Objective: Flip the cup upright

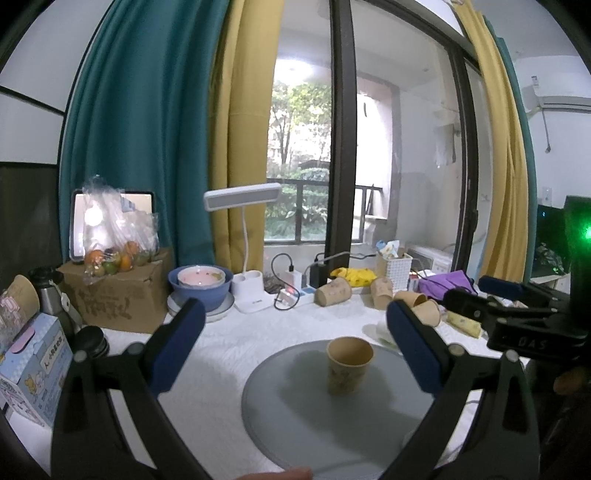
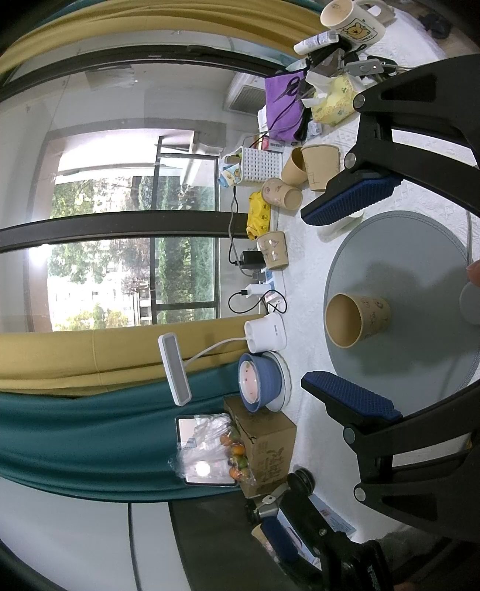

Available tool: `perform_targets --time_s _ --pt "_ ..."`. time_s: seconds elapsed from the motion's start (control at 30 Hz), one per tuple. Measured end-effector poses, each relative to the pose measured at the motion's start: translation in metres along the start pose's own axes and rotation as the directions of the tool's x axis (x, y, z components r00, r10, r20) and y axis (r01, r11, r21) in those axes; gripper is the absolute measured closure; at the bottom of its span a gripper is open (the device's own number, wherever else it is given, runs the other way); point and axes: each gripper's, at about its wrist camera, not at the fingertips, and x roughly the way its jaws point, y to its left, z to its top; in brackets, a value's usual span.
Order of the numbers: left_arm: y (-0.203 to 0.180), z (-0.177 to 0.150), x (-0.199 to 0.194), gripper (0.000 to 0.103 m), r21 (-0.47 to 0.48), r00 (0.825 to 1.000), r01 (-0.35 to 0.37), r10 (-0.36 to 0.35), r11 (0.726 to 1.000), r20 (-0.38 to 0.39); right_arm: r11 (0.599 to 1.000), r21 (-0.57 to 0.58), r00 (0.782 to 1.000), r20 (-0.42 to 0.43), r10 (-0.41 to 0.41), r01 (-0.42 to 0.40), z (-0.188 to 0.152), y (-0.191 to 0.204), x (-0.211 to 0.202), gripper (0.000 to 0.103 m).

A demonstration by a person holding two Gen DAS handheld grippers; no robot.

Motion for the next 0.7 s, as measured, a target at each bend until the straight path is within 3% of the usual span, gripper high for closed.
perform_targets --time_s 0.7 --pt "-0.0016 -0.0002 -0.0026 0.004 -0.004 1.0 0.016 -0.016 1.0 0.021 1.0 -0.001 1.0 -0.002 0.0 0.0 0.0004 0.0001 0.0 0.019"
